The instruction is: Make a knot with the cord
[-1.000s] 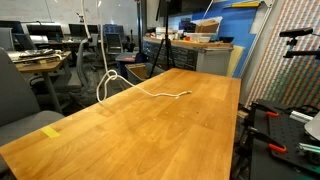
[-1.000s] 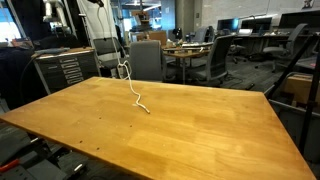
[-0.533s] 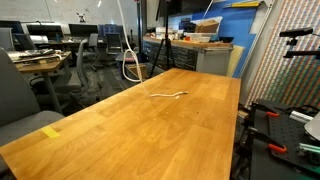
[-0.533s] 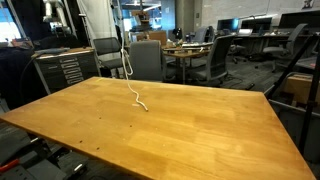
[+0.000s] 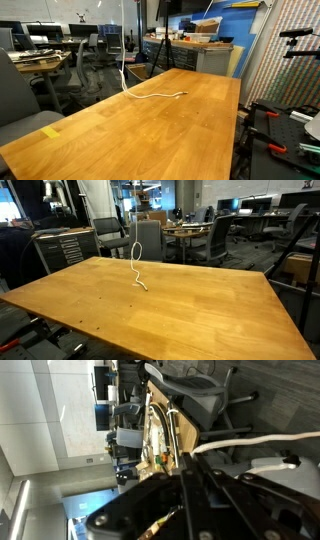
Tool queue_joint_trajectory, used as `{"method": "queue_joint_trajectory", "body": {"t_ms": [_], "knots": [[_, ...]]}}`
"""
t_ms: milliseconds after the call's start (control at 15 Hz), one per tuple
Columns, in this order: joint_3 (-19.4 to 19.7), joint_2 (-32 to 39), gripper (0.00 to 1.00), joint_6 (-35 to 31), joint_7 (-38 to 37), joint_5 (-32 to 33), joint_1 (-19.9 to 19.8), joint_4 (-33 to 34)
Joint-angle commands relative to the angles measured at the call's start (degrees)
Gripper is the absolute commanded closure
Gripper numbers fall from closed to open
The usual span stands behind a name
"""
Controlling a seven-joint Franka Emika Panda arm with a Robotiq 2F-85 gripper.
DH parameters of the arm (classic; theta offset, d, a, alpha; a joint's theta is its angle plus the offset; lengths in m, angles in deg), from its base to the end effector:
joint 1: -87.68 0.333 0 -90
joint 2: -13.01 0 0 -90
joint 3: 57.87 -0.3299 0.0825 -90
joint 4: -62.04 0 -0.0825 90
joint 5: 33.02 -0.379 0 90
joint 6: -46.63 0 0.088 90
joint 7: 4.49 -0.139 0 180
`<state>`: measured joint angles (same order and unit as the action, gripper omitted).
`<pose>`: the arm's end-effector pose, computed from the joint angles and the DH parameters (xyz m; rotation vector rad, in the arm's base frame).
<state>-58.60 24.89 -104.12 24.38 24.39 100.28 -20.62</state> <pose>0.6769 0.1669 0.6829 1.5520 1.2821 0.8759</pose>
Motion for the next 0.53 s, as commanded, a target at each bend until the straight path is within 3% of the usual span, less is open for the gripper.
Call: {"method": "queue_joint_trajectory", "body": {"t_ms": [0, 67, 467], "knots": [[1.6, 4.9, 0.92, 0.2, -1.6, 4.9, -0.3, -2.6], [-0.3, 6.0, 0.93, 0.6, -0.1, 4.5, -2.6, -4.7], [3.2, 8.2, 0.92, 5.6, -0.8, 7.3, -8.8, -9.9]]}}
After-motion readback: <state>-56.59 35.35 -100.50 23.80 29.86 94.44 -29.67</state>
